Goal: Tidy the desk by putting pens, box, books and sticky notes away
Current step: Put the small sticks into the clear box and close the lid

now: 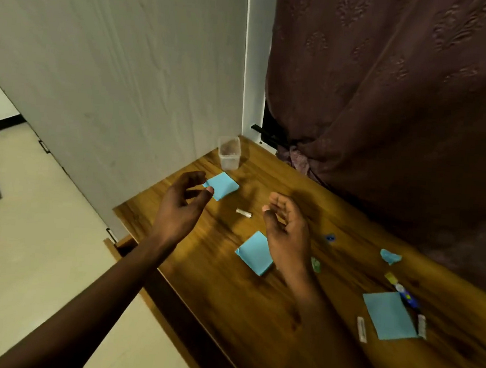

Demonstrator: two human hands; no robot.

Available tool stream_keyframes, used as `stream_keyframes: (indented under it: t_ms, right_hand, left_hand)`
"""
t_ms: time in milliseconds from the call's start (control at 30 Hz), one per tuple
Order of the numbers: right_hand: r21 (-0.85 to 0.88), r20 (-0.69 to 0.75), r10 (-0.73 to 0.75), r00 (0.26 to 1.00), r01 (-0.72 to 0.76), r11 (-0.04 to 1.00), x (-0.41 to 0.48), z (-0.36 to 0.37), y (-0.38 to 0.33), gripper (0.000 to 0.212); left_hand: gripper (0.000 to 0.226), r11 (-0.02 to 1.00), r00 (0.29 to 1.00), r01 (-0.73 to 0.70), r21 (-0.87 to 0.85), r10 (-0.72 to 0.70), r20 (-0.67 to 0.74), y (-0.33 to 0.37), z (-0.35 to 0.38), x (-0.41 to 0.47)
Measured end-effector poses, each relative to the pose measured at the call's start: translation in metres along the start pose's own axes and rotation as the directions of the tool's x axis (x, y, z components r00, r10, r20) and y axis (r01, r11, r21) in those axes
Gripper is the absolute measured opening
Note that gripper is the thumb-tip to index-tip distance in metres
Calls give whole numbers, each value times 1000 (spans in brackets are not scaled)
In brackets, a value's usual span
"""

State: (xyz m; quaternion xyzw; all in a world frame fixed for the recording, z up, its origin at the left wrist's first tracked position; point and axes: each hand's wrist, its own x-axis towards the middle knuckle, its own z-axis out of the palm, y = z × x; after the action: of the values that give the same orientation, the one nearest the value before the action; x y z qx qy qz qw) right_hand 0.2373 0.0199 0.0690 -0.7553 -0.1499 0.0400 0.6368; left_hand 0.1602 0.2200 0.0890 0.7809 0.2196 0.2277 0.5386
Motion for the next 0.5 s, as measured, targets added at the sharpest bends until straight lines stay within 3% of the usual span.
stream_keyframes:
  t_ms: [400, 500]
  right_hand:
    - [-90, -42, 29, 999, -33, 995, 81, 71, 21, 36]
    - [-109, -29, 110, 993, -113, 988, 99, 93, 22, 39]
  left_hand:
    - [44, 1000, 998, 21, -8, -21, 60, -43, 8, 117]
    - [47, 1000, 995, 25, 6, -25, 100, -61, 8, 159]
